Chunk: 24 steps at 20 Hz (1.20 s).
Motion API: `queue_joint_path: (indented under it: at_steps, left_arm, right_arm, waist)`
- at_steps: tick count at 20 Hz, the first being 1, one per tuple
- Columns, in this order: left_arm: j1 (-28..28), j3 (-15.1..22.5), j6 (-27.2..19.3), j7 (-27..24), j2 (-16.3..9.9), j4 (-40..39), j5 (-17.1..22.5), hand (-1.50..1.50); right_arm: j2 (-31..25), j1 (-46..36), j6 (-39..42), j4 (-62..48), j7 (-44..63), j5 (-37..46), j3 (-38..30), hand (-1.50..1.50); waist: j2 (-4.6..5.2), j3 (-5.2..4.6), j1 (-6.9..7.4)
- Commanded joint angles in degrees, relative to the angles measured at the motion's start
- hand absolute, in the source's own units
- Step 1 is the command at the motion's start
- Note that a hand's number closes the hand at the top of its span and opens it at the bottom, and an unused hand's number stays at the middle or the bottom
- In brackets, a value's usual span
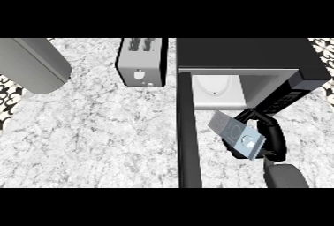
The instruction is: Pick up the milk, place it into the microwave and close the microwave
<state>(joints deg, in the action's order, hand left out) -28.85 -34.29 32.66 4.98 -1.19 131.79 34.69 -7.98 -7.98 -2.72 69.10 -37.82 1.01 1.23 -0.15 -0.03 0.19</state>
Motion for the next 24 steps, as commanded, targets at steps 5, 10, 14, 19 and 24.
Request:
queue_joint_path:
  at_steps: [5, 10, 14, 19, 24]
  left_arm:
    - [-0.52, -3.24, 3.97, -1.13, -0.56, -2.75, 2.61, -1.50]
    - [2.06, -0.10, 0.81, 3.31, -0.02, 0.49, -0.18, -1.50]
    - [3.31, 1.47, 0.14, 2.79, 1.13, -0.38, -2.13, -1.50]
    - [0.91, -2.11, 5.34, -0.28, 0.15, -3.40, 0.91, -1.50]
    - [4.62, -0.99, 3.64, 0.56, -0.49, -4.78, -0.40, -1.50]
  right_arm:
    - [2.04, -13.86, -10.65, -5.31, 9.26, 8.14, 0.06, 1.50]
    - [-0.52, -24.09, -11.52, -16.70, 11.40, 11.70, -1.66, 1.50]
    - [-0.03, -33.02, -16.42, -27.57, 13.02, 15.22, -2.96, 1.50]
    - [-2.16, -40.62, -19.70, -39.65, 8.69, 15.17, -7.34, 1.50]
    - [-3.20, -41.02, -24.52, -49.07, -0.44, 15.35, -10.17, 1.50]
  waist:
    - [0.15, 0.01, 0.94]
    - [0.32, 0.06, 0.92]
    - [0.56, 0.07, 1.50]
    - [0.70, 0.08, 2.40]
    - [1.44, 0.16, 3.21]
